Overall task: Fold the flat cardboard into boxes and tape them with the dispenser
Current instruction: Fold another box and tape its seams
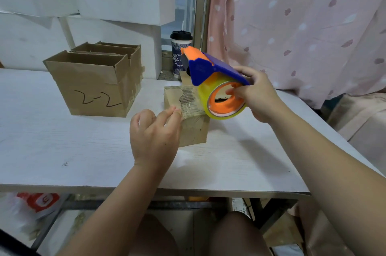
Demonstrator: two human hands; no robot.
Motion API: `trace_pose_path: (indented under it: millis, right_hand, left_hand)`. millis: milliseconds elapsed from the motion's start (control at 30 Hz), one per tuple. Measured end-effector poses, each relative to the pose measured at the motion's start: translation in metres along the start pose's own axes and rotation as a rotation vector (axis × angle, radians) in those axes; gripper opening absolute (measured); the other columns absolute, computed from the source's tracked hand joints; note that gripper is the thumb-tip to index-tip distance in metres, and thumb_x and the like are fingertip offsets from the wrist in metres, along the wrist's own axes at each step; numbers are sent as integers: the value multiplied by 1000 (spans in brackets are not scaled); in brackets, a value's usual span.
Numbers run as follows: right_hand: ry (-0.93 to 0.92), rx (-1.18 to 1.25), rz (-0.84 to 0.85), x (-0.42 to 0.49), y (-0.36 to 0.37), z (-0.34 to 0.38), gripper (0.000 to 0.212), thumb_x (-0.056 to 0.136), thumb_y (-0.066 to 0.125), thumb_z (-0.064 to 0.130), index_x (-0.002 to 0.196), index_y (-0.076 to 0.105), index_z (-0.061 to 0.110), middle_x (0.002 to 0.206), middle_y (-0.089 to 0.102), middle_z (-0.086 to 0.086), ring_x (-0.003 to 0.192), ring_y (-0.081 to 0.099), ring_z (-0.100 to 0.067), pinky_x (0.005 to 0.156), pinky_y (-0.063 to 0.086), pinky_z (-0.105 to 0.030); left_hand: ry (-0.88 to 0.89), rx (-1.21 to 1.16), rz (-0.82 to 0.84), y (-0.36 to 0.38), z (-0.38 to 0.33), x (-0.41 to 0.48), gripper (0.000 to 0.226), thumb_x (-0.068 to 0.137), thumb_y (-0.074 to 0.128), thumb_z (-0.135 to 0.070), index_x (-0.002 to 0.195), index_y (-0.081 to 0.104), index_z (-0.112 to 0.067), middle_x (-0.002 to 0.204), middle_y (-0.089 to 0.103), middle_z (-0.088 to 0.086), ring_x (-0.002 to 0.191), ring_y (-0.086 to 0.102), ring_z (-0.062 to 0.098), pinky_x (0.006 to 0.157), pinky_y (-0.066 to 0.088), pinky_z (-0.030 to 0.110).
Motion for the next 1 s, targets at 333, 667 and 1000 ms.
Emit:
trace_pose_path:
  millis: [333, 667, 1000]
  right_hand:
    - [-29, -48, 30, -7, -15, -19, 53, 54, 51, 3, 96, 61, 33, 92, 65, 5, 82, 61, -9, 64, 47, -17]
    - [-11, -62, -11, -11, -12, -49, 54, 55, 44, 1, 100, 59, 27, 92, 62, 5, 71, 61, 5, 57, 42, -7]
    - [219, 256, -73, -25, 8, -96, 56, 60, 47, -9, 99, 66, 27, 95, 68, -8, 93, 63, -31, 80, 51, -44]
  left_hand:
    - [44, -35, 46, 1, 1, -2, 10, 85, 67, -15, 90, 74, -10, 94, 74, 3, 60, 49, 27, 59, 42, 33]
    - [40, -33, 57, 1, 0, 0, 8, 83, 70, -12, 89, 75, -10, 93, 74, 2, 59, 50, 27, 60, 43, 33]
    - [45, -12, 95, 2, 0, 2, 8, 85, 67, -14, 88, 74, -10, 92, 74, 3, 60, 50, 26, 62, 43, 34]
Point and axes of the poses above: each hand's wrist, its own x-axis towards the middle knuckle, its own y-axis out of the palm, z = x × y, the point moved 3 cm from there along x, towards the middle knuckle
